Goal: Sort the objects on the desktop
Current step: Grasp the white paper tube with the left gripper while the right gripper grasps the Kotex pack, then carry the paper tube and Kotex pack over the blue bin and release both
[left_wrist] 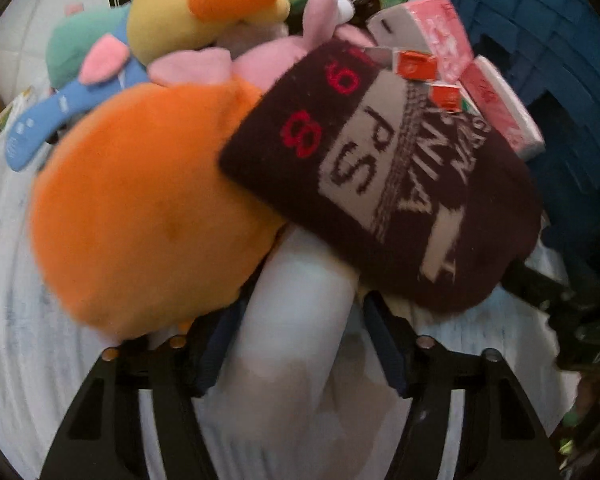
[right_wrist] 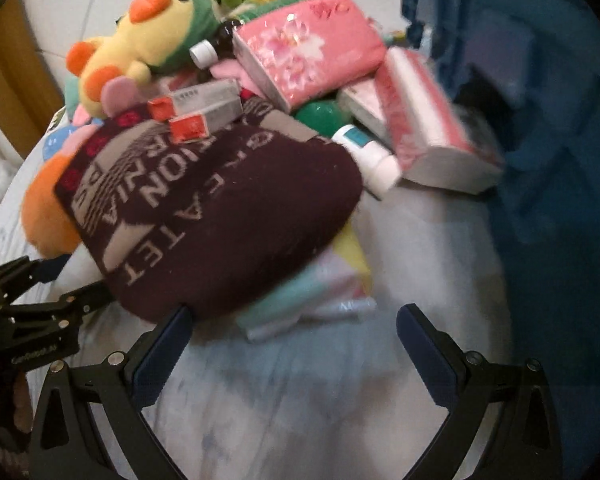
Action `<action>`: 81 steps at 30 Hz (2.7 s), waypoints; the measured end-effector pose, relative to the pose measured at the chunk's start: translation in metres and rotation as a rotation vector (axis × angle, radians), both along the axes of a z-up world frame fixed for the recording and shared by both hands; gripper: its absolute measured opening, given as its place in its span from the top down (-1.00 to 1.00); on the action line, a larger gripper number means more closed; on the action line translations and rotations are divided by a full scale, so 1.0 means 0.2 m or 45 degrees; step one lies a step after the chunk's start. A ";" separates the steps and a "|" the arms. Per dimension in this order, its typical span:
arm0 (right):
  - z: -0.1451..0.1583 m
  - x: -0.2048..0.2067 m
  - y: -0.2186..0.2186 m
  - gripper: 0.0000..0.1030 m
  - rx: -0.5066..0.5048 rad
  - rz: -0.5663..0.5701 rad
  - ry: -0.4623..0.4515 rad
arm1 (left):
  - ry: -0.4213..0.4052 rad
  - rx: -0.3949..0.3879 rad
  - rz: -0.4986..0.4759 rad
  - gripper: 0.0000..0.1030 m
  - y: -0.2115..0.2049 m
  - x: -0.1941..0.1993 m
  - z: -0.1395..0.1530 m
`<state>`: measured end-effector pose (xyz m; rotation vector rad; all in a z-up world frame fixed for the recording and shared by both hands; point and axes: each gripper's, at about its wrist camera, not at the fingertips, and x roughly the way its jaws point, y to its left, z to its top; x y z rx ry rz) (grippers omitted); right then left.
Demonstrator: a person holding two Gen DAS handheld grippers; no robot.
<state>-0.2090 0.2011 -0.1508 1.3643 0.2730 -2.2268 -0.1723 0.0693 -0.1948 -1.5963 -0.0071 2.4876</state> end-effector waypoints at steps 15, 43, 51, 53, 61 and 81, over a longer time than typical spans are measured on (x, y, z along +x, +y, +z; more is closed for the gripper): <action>-0.02 0.22 0.15 -0.31 0.014 0.107 -0.141 | -0.093 -0.031 0.037 0.12 0.01 0.31 -0.02; 0.72 0.48 0.22 -0.27 -0.218 0.185 0.167 | 0.362 0.017 0.018 0.15 -0.02 0.41 0.77; 1.07 0.54 0.30 -0.27 -0.306 0.137 0.390 | 0.569 0.055 -0.063 0.15 0.09 0.45 1.09; 1.15 0.56 0.33 -0.27 -0.319 0.113 0.447 | 0.614 0.068 -0.095 0.15 0.13 0.46 1.16; 1.48 0.63 0.59 -0.27 -0.326 -0.070 0.659 | 0.795 0.161 -0.292 0.15 0.46 0.47 1.47; 1.53 0.19 1.55 -0.28 -0.117 -0.423 0.600 | 0.496 0.121 -0.754 0.15 1.79 0.35 1.67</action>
